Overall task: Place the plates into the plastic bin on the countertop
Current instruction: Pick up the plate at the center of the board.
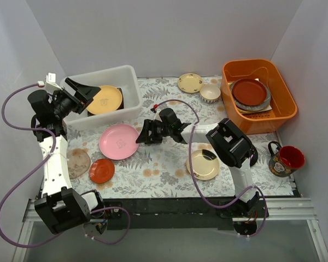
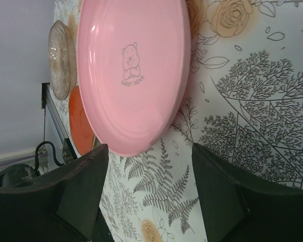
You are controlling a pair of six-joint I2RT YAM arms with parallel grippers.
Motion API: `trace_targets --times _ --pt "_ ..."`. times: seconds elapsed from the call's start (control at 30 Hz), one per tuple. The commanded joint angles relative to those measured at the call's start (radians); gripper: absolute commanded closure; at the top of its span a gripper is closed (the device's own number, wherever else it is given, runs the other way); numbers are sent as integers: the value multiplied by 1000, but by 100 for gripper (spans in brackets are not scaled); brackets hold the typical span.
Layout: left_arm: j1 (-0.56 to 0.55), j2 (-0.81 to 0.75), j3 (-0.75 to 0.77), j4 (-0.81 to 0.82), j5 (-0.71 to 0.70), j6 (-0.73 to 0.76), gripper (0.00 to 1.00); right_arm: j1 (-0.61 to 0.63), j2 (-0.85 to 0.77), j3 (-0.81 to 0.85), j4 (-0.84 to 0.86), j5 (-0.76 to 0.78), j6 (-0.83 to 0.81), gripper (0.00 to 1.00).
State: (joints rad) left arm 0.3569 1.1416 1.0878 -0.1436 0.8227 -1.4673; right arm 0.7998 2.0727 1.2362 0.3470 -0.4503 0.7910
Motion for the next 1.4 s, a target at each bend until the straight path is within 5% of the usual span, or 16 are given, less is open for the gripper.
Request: trace_targets --times 0.0,0.53,1.07,1.37 --pt "2 -43 -22 21 29 -7 2 7 39 54 -5 36 34 27" --pt "-12 -28 -23 2 35 12 2 29 155 210 -160 110 59 42" --pt "-12 -55 -78 -4 41 10 2 29 150 209 -223 137 10 85" --pt "-10 -77 -103 -37 38 41 2 7 78 154 -270 104 -56 97"
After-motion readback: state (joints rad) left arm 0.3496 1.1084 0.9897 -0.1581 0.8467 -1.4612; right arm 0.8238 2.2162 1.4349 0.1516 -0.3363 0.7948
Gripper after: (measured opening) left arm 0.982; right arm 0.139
